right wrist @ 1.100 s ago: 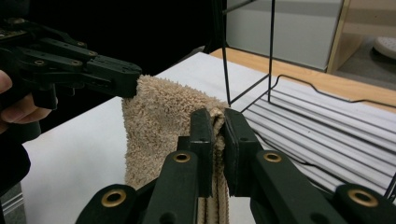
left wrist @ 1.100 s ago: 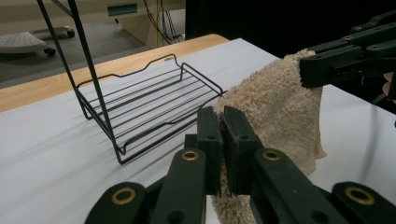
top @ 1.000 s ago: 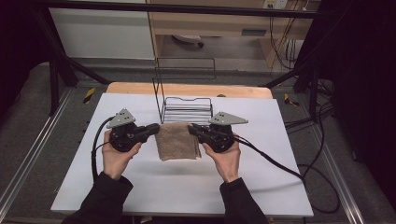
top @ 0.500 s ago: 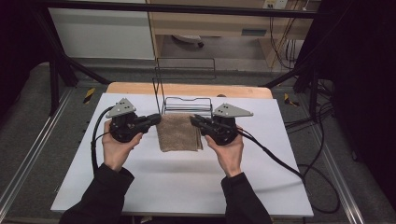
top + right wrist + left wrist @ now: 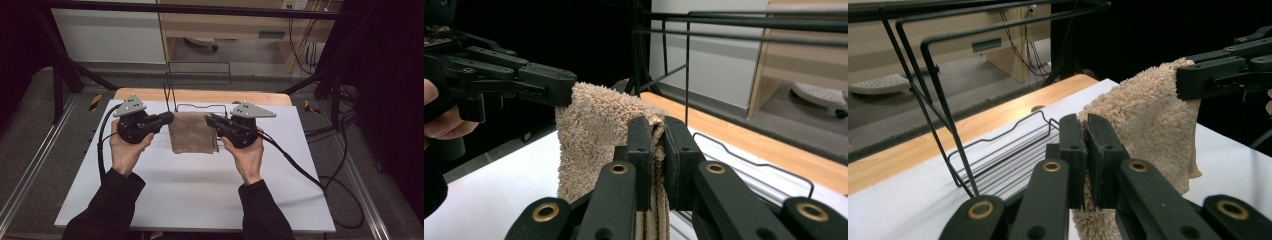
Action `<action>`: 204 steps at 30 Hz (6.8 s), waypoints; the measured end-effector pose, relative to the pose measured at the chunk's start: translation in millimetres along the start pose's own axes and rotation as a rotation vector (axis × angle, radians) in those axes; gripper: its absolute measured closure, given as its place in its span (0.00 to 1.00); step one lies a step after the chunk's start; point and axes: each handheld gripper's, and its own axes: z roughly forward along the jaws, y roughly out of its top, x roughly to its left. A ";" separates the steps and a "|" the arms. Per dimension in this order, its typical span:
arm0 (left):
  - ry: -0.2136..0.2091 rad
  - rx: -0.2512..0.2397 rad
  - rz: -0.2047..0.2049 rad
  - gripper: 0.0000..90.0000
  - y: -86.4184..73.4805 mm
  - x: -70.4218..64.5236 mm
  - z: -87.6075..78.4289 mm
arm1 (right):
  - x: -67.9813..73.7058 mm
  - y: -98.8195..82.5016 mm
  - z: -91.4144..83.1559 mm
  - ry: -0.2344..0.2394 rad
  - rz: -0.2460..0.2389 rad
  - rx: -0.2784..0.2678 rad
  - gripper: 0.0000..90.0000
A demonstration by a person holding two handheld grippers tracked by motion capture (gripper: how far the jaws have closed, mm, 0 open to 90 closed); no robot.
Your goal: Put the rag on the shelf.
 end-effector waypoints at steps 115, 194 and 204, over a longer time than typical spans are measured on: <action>0.121 -0.154 0.044 0.96 146.5 60.8 53.4 | -72.6 138.7 45.1 -0.148 -0.048 -0.172 0.93; -0.012 0.024 0.083 0.90 63.6 41.4 40.5 | -60.8 57.1 33.0 -0.034 -0.105 -0.021 0.91; -0.021 0.034 0.016 0.86 78.1 45.9 32.8 | -60.6 52.3 32.2 -0.026 -0.116 -0.015 0.91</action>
